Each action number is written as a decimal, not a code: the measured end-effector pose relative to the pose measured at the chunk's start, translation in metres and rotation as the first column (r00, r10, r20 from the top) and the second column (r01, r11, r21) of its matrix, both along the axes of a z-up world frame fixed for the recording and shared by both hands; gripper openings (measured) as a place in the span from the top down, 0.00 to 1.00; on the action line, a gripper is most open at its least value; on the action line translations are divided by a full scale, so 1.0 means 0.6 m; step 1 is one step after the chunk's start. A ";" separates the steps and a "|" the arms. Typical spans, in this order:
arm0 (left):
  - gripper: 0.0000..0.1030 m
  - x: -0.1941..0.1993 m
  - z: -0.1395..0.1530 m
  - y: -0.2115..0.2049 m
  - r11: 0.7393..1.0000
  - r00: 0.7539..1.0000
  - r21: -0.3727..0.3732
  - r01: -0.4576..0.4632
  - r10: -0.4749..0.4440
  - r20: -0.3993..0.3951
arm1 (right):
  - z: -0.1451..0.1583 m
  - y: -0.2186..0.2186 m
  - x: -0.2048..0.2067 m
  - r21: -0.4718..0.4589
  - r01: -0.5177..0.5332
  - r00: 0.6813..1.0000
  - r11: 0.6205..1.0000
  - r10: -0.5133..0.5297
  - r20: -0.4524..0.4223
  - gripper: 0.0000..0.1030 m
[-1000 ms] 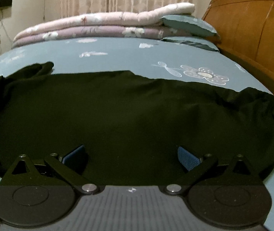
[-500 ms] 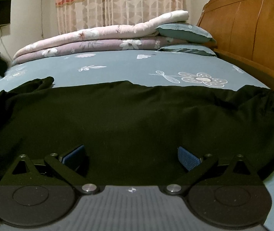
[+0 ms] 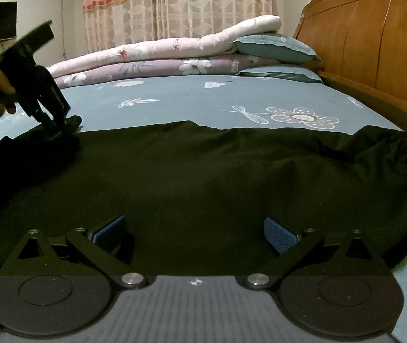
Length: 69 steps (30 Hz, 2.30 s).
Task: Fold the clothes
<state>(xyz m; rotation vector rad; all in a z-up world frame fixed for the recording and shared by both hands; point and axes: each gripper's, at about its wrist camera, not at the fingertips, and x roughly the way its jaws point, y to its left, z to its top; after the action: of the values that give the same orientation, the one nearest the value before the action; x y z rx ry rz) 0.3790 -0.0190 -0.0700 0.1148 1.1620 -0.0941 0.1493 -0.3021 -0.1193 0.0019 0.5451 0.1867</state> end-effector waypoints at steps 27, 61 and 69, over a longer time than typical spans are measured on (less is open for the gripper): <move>0.96 -0.125 0.114 0.098 0.993 0.986 0.119 0.018 -0.038 0.164 | 0.004 -0.005 0.000 0.024 0.008 1.000 1.000 -0.008 0.001 0.00; 0.60 -0.015 0.001 0.007 0.981 0.995 0.168 0.094 -0.090 -0.031 | 0.020 0.020 0.014 0.153 -0.019 0.999 0.988 0.024 -0.027 0.00; 0.93 -0.053 0.029 0.035 0.970 0.991 0.206 0.131 -0.137 0.012 | 0.018 0.032 0.015 0.109 -0.023 0.999 0.994 0.026 -0.023 0.00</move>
<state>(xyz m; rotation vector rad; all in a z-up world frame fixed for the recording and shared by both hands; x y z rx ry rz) 0.3472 0.0018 -0.0525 0.3763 1.1349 -0.0920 0.1580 -0.2832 -0.1083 0.1036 0.5591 0.2406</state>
